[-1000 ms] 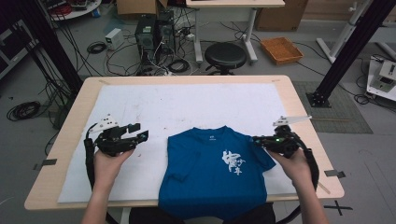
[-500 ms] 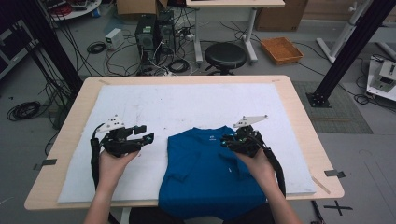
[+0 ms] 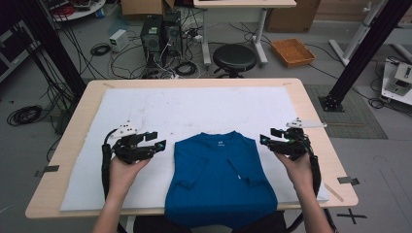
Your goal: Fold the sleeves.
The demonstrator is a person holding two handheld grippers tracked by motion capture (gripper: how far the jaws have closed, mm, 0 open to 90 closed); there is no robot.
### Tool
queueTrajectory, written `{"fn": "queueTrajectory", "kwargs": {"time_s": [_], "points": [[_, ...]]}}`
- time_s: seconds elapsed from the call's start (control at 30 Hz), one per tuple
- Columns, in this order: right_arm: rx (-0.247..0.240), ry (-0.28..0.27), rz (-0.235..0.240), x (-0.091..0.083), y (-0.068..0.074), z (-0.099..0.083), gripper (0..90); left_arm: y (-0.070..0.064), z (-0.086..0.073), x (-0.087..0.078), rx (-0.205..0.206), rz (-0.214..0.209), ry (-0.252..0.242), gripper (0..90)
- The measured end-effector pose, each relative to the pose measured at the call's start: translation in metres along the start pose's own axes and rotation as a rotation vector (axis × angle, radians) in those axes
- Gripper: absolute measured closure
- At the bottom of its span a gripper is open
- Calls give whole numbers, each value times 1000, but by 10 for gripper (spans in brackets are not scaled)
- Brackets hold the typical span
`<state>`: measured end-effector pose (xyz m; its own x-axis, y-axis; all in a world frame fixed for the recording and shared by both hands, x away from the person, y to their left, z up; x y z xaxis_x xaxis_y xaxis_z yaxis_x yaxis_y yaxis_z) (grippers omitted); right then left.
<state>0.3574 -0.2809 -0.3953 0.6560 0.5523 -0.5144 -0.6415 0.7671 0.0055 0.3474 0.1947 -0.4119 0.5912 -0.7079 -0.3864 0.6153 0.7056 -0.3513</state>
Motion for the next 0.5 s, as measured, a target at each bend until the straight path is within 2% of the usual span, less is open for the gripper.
{"fn": "queueTrajectory", "kwargs": {"time_s": [0.07,0.17,0.3,0.5], "points": [[23,-11,-24,-8,-12,-5,350,0,-1,2,-6,11,-6,418],[44,-24,-39,-14,-20,-8,312,1,-2,3,-5,16,-9,410],[49,-30,-44,-19,-24,-8,308,0,-2,5,-11,26,-16,389],[50,-34,-49,-20,-26,-8,303,-5,-2,6,10,22,-20,380]]}}
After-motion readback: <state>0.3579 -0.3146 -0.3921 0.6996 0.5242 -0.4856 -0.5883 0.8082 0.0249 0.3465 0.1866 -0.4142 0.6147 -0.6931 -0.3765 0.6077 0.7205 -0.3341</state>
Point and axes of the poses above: each handheld gripper's, and its own axes: x roughly forward along the jaws, z roughly out of its top, y roughly to its left, the point moved 2 cm from there along x, roughly forward along the jaws, and after that the axes turned 11 degrees about -x, right-handed, at the moved point
